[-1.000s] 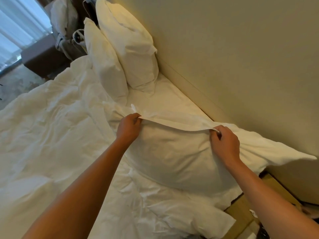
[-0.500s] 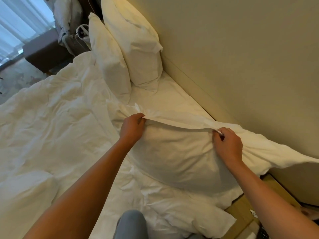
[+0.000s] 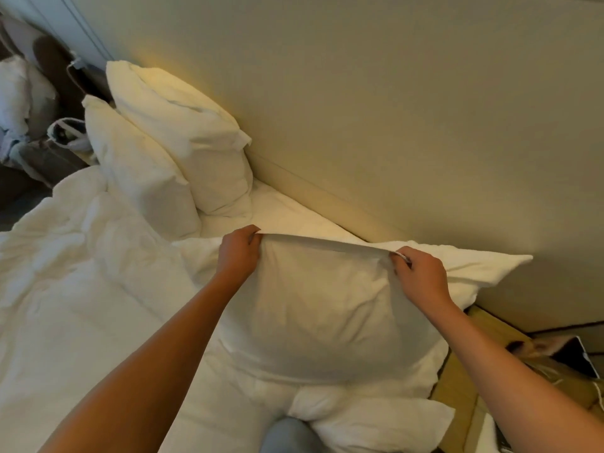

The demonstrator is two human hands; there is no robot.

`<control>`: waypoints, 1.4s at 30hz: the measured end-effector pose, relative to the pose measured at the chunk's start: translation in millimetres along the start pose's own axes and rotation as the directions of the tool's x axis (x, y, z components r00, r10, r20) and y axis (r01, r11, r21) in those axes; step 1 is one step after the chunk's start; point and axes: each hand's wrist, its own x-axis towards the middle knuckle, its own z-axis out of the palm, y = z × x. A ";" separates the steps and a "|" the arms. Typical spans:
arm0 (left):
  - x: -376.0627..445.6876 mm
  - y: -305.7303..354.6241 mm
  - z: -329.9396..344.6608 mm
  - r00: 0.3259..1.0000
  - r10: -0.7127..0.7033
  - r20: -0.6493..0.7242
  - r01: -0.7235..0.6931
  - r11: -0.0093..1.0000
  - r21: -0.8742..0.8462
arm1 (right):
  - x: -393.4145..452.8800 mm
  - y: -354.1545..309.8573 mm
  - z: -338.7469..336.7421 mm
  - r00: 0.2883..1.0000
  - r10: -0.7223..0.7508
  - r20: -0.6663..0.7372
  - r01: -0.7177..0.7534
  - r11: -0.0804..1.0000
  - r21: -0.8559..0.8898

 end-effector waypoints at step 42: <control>240.5 20.8 -44.5 0.934 0.358 -0.023 -0.358 0.934 -0.019 | 94.5 -145.9 26.5 0.931 0.127 -0.342 -0.088 0.988 0.126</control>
